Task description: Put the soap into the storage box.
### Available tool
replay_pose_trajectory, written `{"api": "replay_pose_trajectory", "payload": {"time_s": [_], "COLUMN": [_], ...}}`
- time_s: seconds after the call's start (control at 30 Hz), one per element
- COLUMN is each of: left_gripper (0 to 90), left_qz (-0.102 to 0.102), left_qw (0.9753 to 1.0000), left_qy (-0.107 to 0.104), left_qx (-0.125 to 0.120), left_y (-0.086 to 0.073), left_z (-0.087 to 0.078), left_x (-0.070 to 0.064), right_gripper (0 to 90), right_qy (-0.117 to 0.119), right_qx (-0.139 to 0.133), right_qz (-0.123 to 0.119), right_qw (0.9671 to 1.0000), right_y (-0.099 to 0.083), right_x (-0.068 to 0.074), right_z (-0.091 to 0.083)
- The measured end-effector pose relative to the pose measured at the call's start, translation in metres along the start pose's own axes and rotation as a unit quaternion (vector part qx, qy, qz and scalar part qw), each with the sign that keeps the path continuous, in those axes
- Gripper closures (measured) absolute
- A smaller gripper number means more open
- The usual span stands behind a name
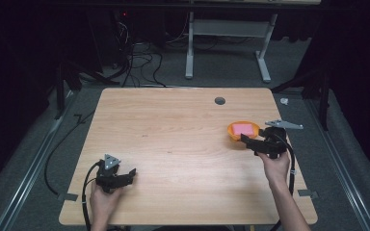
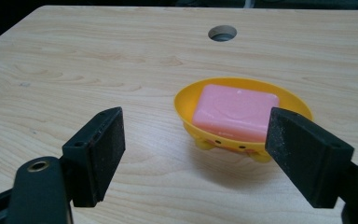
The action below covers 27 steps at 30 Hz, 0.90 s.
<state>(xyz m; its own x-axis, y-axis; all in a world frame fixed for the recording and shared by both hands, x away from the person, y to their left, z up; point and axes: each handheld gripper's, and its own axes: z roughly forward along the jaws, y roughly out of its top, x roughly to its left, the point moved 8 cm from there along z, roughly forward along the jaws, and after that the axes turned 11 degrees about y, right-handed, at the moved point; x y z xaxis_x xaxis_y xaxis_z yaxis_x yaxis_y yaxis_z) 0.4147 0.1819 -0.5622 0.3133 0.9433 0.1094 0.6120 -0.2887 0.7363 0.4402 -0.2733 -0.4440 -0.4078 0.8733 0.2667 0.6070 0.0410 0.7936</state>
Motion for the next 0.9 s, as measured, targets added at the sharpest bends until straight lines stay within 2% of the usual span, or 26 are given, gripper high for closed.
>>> {"api": "replay_pose_trajectory", "payload": {"time_s": [0.47,0.9], "left_gripper": [21.2,21.2], "left_qz": [0.000,0.000], "left_qw": [1.0000,1.0000], "left_qy": [0.000,0.000], "left_qx": [0.000,0.000], "left_y": [0.000,0.000], "left_z": [0.000,0.000], "left_x": [0.000,0.000], "right_gripper": [22.8,23.6], "right_qy": [0.011,0.027], "right_qx": [-0.017,-0.006], "right_qz": [-0.010,-0.020], "right_qw": [0.9998,0.9994], "right_y": [-0.015,-0.032], "right_x": [0.008,0.017], "right_z": [-0.006,0.001]}}
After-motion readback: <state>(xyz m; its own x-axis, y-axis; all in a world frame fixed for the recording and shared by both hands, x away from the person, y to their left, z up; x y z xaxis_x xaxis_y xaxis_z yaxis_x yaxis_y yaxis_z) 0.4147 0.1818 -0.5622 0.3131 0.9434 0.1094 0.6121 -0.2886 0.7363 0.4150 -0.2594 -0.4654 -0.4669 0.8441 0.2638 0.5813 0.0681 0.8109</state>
